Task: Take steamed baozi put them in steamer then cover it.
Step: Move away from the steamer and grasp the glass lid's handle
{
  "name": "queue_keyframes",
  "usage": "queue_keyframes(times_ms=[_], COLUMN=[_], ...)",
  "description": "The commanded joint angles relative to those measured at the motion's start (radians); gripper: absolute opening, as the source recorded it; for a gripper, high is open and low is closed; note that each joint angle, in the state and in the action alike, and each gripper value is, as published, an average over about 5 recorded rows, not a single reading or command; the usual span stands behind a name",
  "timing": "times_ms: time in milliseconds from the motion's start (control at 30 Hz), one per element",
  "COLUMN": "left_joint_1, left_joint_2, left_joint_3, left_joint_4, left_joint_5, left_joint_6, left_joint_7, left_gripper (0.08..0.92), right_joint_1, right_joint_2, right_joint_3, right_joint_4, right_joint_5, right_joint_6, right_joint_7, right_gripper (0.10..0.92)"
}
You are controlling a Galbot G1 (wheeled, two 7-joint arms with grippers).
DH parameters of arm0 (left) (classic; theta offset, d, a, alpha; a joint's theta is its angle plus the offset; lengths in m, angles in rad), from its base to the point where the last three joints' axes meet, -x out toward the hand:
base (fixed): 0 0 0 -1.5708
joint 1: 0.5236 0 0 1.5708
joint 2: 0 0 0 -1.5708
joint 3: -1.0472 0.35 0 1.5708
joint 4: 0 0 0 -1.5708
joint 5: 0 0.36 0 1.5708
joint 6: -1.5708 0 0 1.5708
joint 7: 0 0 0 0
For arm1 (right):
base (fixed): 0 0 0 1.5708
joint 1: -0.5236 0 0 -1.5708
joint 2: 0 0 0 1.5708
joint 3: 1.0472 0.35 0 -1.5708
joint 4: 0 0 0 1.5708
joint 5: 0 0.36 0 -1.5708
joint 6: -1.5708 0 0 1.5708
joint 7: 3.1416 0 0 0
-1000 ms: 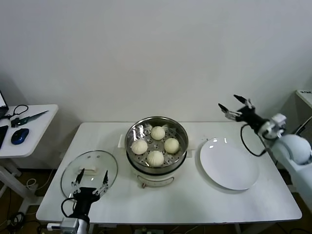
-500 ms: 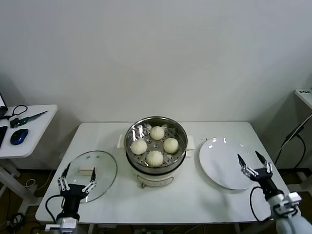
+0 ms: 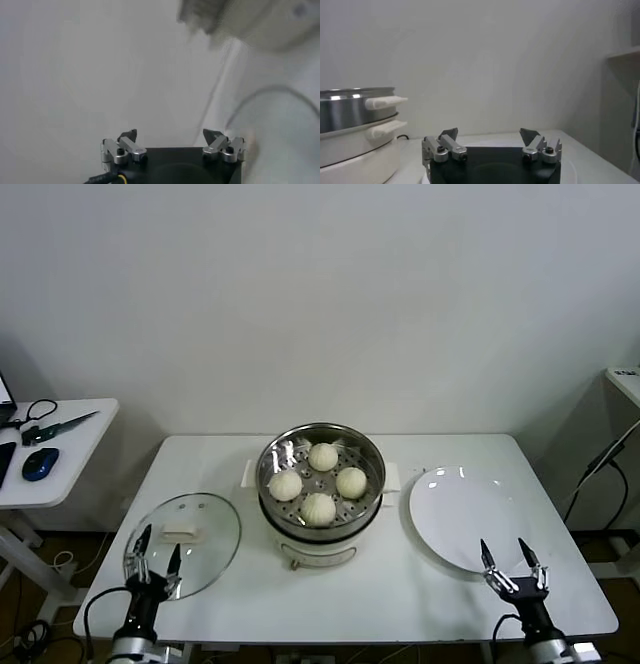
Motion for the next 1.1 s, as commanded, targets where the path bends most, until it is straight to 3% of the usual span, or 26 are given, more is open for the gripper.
queue_keyframes(times_ms=[33,267,933,1100], left_joint_1=[-0.021,-0.12,-0.307,-0.328], left_joint_2=[0.032,0.024,0.043,0.04], left_joint_3=[0.003,-0.001,0.044,0.055], left_joint_4=[0.136,0.273,0.373,0.385], left_joint_5=[0.239,0.305,0.308,0.308], left_joint_6=[0.005,0.033,0.058,0.063], left_joint_7=[-0.047,-0.098,-0.078,-0.062], left_gripper=[0.823,0.823,0.822,0.751], right_joint_1=[-0.042,-0.046,-0.065,-0.062], right_joint_2=[0.061,0.087,0.113,0.117], right_joint_3=[0.003,0.005,0.014,0.011], right_joint_4=[0.011,0.015,0.014,0.014], right_joint_5=[-0.019,-0.032,-0.039,-0.037], right_joint_6=[0.037,0.039,0.058,0.061], right_joint_7=[0.01,0.013,0.019,0.021], right_gripper=[0.823,0.823,0.823,0.823])
